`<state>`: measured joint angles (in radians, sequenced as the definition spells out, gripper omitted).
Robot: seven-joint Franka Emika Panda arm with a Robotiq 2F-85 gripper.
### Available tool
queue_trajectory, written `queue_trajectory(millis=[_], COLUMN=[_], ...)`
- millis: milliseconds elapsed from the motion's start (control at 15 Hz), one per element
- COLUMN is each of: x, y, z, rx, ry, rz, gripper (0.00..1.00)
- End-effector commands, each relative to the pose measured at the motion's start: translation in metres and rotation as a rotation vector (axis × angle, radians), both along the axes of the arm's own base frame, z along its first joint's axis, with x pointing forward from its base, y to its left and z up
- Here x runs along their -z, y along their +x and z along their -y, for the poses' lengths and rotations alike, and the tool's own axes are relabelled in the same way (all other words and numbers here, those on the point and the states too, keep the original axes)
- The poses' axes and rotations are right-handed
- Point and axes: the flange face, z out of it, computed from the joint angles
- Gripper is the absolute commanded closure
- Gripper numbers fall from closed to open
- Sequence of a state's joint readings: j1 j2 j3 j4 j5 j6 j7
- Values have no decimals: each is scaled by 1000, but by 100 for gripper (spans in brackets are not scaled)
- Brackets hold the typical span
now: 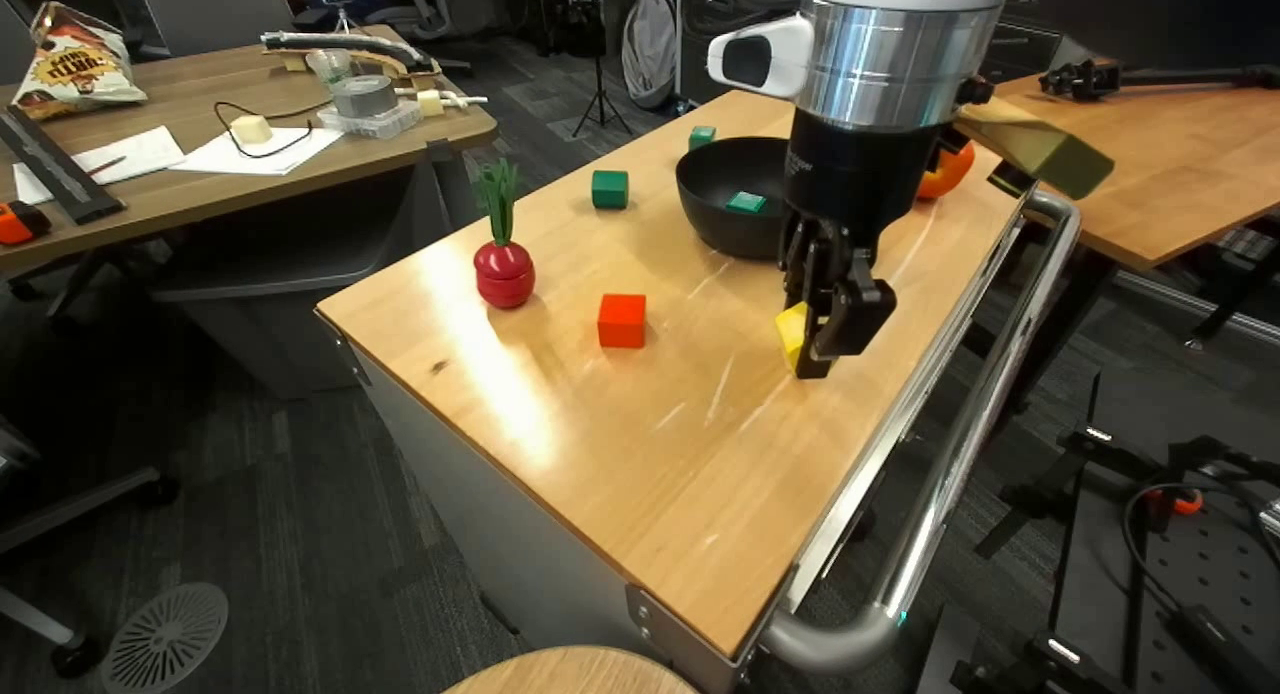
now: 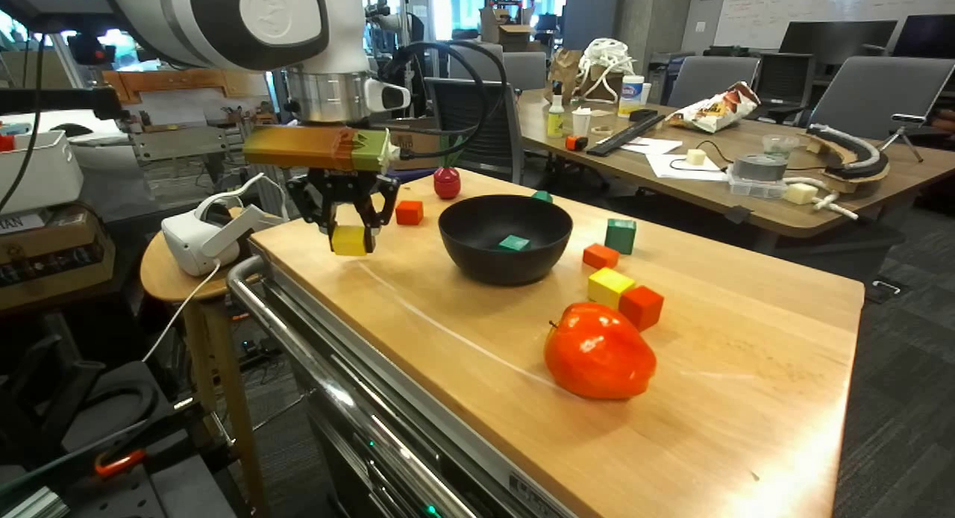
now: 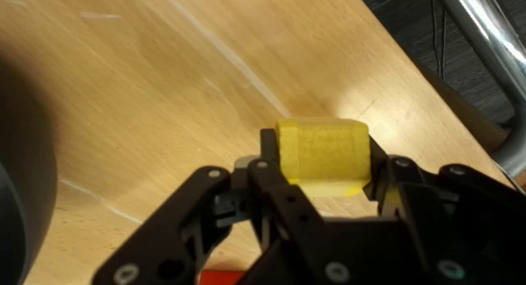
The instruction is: Remove the contents of the black bowl one by one and place them on the table, then move the apple forward
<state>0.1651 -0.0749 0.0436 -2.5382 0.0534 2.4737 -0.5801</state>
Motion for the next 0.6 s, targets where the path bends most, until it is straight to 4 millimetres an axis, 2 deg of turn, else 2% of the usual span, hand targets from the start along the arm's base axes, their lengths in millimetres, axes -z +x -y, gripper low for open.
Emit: queue_trajectory(millis=[0, 267, 533], x=[-14, -55, -108], y=[10, 25, 54], z=[7, 33, 72], rx=[36, 122, 190], ry=[6, 46, -1], rz=[44, 152, 344], gripper=[26, 0, 0])
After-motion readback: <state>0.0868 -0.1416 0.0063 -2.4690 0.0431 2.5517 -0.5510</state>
